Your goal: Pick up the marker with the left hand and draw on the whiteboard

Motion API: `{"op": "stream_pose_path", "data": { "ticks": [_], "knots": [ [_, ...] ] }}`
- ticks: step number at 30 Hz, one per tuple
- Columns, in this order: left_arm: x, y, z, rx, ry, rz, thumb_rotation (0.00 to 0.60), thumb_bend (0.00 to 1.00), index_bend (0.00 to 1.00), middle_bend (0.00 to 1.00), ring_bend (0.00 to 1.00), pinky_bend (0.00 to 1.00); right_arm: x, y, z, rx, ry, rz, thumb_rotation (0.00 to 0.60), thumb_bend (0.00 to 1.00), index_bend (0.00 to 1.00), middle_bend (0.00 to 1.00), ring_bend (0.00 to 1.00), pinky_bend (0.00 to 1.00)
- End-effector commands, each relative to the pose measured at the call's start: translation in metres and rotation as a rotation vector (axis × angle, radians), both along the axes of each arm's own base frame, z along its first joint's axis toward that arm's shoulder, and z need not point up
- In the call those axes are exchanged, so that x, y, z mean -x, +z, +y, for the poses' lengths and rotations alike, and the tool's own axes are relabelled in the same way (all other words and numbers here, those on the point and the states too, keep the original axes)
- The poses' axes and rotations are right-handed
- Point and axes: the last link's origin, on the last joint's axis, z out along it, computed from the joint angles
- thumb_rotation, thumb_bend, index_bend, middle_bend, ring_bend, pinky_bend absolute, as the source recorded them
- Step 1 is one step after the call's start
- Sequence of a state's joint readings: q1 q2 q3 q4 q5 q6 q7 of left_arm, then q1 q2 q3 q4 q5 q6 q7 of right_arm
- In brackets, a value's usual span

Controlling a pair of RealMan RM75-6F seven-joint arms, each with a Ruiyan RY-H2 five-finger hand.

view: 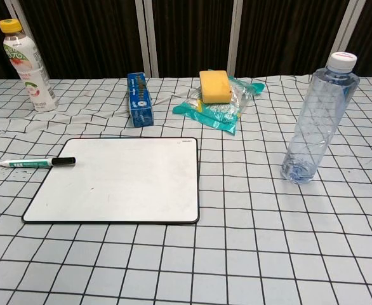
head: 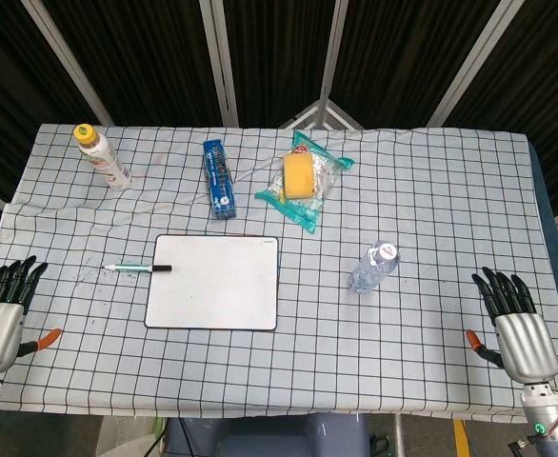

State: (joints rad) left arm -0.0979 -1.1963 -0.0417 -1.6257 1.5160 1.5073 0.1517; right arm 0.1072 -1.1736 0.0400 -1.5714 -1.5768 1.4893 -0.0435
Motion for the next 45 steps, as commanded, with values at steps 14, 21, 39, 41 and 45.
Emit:
{"op": "stream_pose_path", "data": {
  "ticks": [14,21,39,41,45],
  "knots": [
    [0.002,-0.003,0.003,0.015,0.027,-0.013,0.600,0.01,0.00,0.00,0.00,0.00,0.000,0.000,0.001,0.000,0.002,0.001,0.600,0.31,0.00,0.00,0.00,0.00],
    [-0.004,-0.005,0.034,0.025,0.058,-0.017,0.600,0.06,0.08,0.00,0.00,0.00,0.000,0.000,0.001,0.002,0.002,-0.002,0.600,0.31,0.00,0.00,0.00,0.00],
    [-0.010,-0.068,0.130,0.117,0.190,0.090,0.600,0.28,0.41,0.00,0.00,0.00,0.000,0.001,0.000,0.001,-0.001,-0.013,0.600,0.31,0.00,0.00,0.00,0.00],
    [-0.010,-0.075,0.135,0.121,0.199,0.094,0.600,0.29,0.42,0.00,0.00,0.00,0.000,0.001,0.000,0.000,-0.002,-0.014,0.600,0.31,0.00,0.00,0.00,0.00],
    [-0.013,-0.087,0.145,0.125,0.210,0.092,0.600,0.31,0.43,0.00,0.00,0.00,0.001,0.001,0.000,-0.002,-0.004,-0.017,0.600,0.31,0.00,0.00,0.00,0.00]
  ]
}}
